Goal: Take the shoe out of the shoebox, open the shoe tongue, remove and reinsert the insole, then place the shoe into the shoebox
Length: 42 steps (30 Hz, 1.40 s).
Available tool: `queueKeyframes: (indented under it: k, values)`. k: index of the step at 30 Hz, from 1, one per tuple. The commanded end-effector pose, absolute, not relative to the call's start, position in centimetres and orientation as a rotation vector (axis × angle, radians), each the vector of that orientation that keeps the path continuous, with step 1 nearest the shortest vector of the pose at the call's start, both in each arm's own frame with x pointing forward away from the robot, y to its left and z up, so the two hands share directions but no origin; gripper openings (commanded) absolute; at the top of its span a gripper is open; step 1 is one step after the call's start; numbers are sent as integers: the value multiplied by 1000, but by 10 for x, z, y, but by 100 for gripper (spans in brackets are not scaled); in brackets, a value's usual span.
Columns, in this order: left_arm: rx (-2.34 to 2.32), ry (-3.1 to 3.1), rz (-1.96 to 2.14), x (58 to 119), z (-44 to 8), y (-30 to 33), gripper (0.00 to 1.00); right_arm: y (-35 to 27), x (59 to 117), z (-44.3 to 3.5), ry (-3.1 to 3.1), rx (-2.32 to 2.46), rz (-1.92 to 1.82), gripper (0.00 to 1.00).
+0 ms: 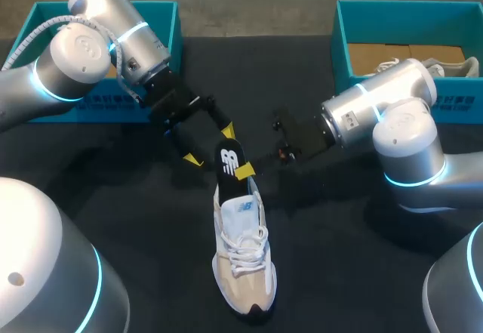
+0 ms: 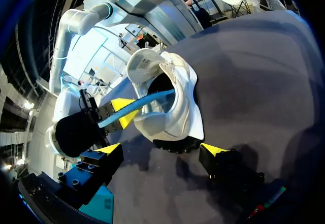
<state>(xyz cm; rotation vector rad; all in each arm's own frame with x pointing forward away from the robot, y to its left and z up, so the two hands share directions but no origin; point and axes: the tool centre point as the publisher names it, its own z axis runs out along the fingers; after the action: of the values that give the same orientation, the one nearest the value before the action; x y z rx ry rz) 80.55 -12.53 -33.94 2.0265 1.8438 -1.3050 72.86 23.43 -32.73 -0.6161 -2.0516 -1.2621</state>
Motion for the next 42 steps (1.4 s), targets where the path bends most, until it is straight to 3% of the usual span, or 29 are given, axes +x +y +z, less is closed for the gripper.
queueKeyframes:
  k: [1, 35, 36, 38, 42]
  values:
    - [2029, 1845, -1301, 805, -339, -126, 100, 235, 727, -331, -2049, -619, -1254, 0]
    - [2029, 1845, -1301, 805, -339, -126, 100, 231, 681, -364, -1996, -681, -1255, 0]
    - [2029, 1845, -1301, 805, -339, -126, 100, 230, 682, -362, -1998, -680, -1261, 15]
    - [2029, 1845, -1301, 805, -339, -126, 100, 230, 684, -359, -2000, -677, -1264, 31]
    - [2029, 1845, -1301, 805, -339, -126, 100, 233, 691, -349, -2014, -669, -1267, 36]
